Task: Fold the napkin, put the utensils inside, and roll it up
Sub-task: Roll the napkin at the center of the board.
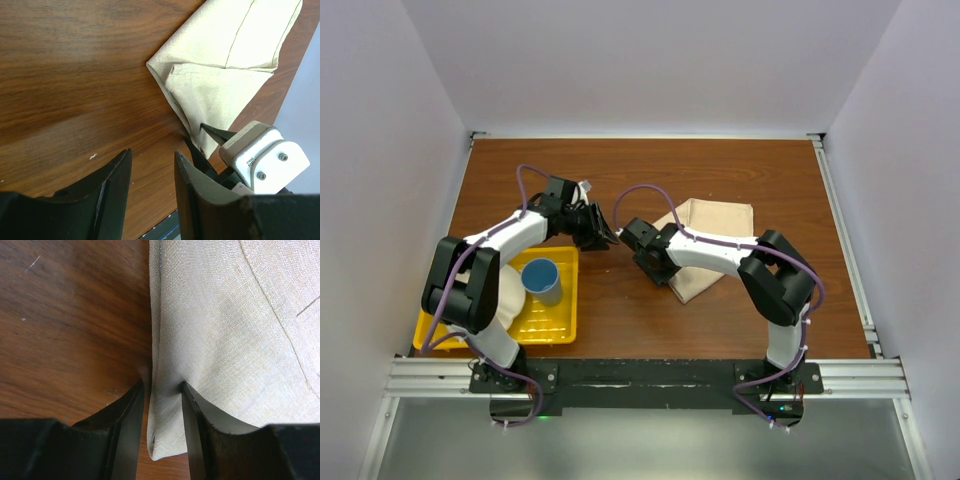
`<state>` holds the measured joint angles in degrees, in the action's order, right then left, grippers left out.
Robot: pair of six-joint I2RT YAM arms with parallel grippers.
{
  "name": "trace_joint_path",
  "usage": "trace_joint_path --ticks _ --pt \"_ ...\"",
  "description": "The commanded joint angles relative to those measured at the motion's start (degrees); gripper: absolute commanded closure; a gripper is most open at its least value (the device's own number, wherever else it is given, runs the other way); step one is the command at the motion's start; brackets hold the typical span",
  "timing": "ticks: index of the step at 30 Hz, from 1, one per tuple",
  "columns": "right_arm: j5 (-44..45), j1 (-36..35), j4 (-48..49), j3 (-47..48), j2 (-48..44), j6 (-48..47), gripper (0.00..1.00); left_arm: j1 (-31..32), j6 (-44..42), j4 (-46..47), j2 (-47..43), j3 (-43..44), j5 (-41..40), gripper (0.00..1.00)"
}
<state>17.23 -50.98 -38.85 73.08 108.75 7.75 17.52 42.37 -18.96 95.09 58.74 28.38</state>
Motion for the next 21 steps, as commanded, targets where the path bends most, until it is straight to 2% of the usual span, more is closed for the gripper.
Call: trace_joint_path --ticks 1,7,14,21 --pt "-3.34 0.09 0.09 3.12 -1.6 -0.1 0.64 -0.47 -1.15 -0.02 -0.43 1.99 1.41 0.56" --pt "-2.91 0.53 -1.58 5.32 -3.45 0.51 0.59 -0.47 -1.06 0.06 -0.08 2.52 1.59 0.56" --pt "-2.38 1.67 -0.27 1.81 -3.02 -0.19 0.5 -0.47 -1.32 0.15 -0.34 1.99 1.59 0.56" --pt "-3.43 3.08 2.81 -0.66 -1.79 -0.72 0.49 -0.47 -0.89 0.24 -0.17 1.73 1.68 0.56"
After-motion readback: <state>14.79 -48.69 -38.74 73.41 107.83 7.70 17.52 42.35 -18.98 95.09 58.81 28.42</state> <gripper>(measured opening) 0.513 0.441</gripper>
